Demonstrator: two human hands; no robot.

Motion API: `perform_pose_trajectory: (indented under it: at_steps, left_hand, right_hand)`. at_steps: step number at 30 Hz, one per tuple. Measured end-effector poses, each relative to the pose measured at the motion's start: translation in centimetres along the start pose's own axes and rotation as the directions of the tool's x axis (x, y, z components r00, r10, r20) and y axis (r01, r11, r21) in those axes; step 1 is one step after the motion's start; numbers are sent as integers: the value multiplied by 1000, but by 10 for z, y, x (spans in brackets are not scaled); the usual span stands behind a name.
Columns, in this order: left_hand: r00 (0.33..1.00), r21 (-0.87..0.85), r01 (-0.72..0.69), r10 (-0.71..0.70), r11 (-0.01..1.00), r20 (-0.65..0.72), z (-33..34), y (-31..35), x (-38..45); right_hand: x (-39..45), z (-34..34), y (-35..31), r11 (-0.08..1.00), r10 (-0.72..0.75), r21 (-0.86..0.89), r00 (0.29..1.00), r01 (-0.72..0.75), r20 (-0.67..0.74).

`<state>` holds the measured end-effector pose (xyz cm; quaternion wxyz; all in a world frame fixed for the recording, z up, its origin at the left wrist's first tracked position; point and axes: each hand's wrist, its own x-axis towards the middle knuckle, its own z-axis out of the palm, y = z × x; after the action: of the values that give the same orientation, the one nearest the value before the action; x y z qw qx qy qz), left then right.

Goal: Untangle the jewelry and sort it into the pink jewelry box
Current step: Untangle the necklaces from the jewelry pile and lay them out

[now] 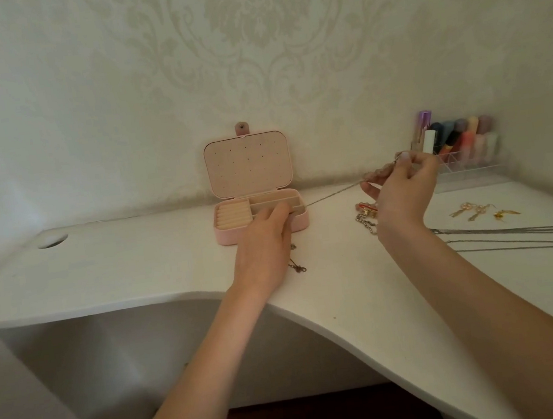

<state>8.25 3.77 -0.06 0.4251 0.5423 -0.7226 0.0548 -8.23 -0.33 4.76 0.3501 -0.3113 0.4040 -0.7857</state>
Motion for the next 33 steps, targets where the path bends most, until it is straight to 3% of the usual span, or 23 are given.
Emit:
perform_pose_trajectory:
  at_steps: [5, 10, 15, 21, 27, 33]
  left_hand:
    - [999, -87, 26, -24, 996, 29, 0, 0, -2]
    - [1000, -68, 26, -27, 997, -13, 3, -6, 2]
    - [993, -46, 110, -108, 993, 44, 6, -5, -1]
    - [985, 96, 167, -162, 981, -57, 9, -8, 1]
    - [951, 125, 252, -221, 960, -218, 2, -3, 0]
    - [931, 84, 349, -335, 933, -143, 1, -2, 0]
  right_hand:
    - [2, -6, 1, 997, -1, -79, 999, -2, -38]
    - [5, -6, 5, 995, 26, -98, 998, -31, -55]
    - [9, -10, 10, 995, 25, -100, 997, -32, -73]
    - [14, -13, 18, 986, -50, -169, 976, 14, -210]
    - [19, -16, 23, 974, -65, -227, 959, 0, -277]
    - [25, -20, 22, 977, -72, -213, 967, 19, -244]
